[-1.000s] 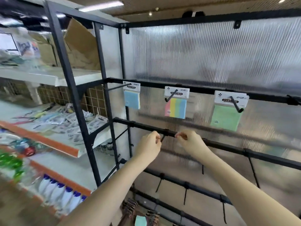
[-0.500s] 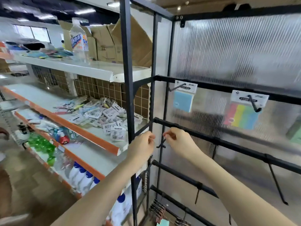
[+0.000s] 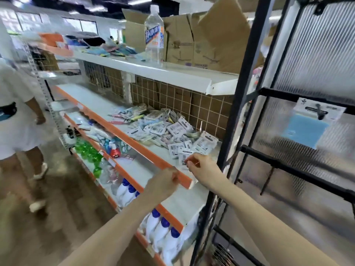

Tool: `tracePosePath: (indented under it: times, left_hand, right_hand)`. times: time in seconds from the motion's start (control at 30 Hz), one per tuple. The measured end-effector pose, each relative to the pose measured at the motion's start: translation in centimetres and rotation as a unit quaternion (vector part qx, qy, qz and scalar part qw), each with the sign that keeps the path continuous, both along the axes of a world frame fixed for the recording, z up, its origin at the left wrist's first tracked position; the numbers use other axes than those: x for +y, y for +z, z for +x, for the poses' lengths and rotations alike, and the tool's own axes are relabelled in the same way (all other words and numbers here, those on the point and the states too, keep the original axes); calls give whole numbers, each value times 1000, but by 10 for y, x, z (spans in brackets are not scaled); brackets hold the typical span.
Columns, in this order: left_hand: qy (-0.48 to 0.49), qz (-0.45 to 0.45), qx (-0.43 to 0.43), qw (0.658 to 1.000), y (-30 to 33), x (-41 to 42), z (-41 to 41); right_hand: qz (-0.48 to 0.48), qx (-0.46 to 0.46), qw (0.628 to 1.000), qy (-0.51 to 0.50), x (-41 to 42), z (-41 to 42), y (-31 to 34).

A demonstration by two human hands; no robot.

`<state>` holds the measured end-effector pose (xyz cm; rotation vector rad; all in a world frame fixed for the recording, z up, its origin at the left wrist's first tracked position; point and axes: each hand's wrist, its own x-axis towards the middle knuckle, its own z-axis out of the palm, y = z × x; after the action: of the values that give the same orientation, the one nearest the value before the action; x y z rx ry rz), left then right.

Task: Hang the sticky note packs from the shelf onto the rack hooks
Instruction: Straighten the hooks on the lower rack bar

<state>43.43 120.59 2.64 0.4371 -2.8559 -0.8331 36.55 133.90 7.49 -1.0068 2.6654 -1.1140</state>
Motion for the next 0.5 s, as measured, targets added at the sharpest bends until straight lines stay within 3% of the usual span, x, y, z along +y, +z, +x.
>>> tracePosePath:
  times: [0.27, 0.5]
  left_hand:
    - [59, 28, -19, 998, -24, -70, -7]
    - [80, 18, -27, 996, -34, -125, -52]
  right_hand:
    - [43, -18, 999, 5, -72, -17, -31]
    - [13, -51, 998, -28, -136, -67, -48]
